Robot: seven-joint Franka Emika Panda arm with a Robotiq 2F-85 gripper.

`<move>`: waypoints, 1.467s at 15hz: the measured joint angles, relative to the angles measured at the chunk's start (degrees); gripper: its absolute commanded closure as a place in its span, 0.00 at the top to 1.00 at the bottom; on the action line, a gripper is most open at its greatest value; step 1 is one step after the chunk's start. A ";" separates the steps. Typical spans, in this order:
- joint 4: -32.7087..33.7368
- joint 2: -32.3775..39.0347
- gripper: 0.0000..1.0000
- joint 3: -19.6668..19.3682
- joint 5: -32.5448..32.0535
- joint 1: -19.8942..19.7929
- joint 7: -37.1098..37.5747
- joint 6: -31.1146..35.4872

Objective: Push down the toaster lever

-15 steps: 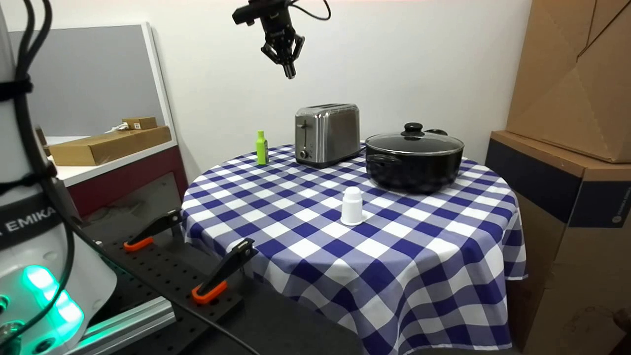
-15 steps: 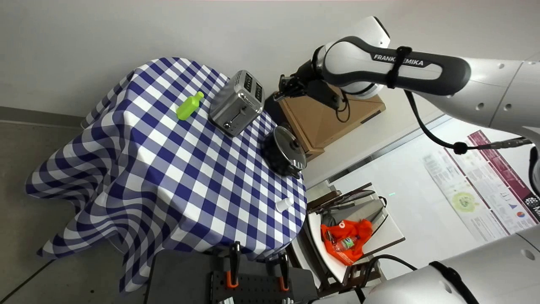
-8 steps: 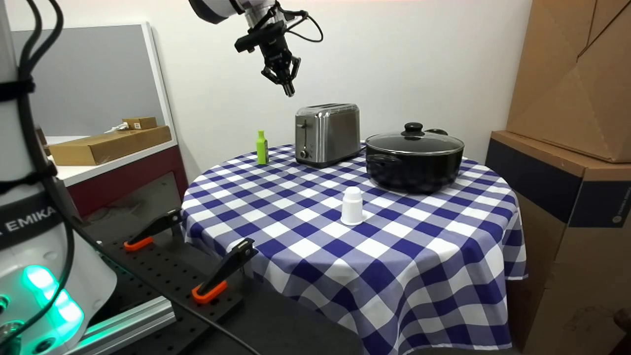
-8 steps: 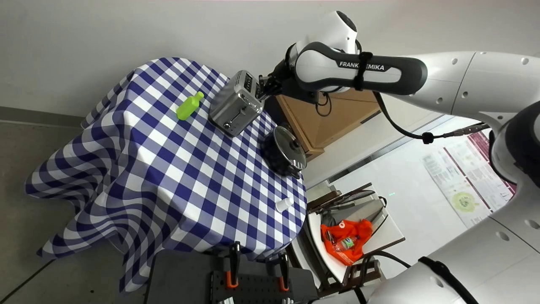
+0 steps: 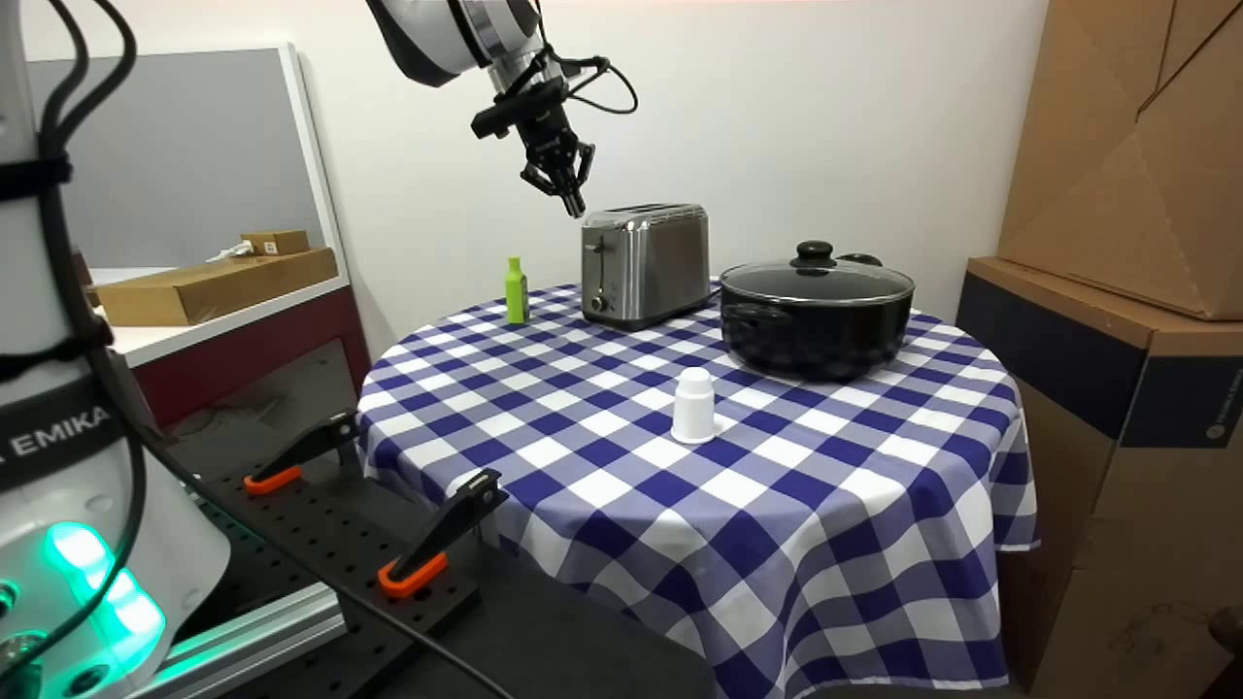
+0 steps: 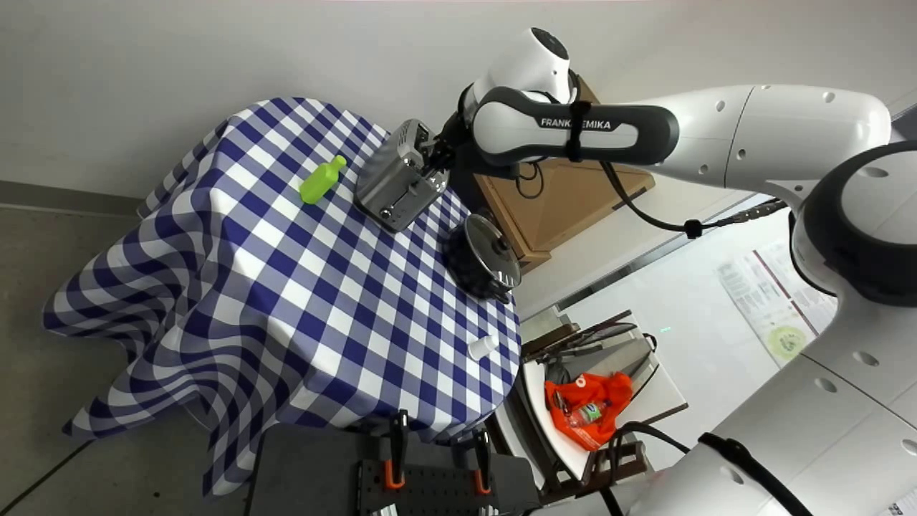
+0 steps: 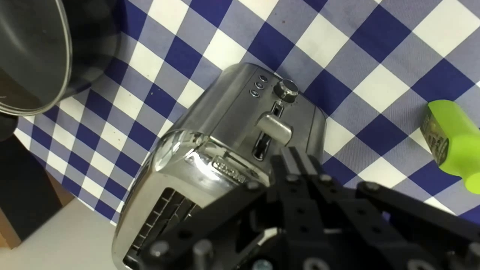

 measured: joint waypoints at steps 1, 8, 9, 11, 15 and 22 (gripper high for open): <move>0.24 0.63 0.00 -0.38 -0.49 0.41 0.17 0.00; 1.55 3.84 0.00 -2.49 -1.56 2.00 0.89 0.01; 1.62 4.16 0.00 -2.74 -1.65 2.14 0.89 0.01; 1.89 4.94 0.00 -3.27 -1.98 2.40 0.89 0.03; 3.13 7.04 0.00 -4.19 -3.00 2.90 1.04 0.07; 6.67 11.76 0.00 -4.98 -3.02 3.39 1.04 0.12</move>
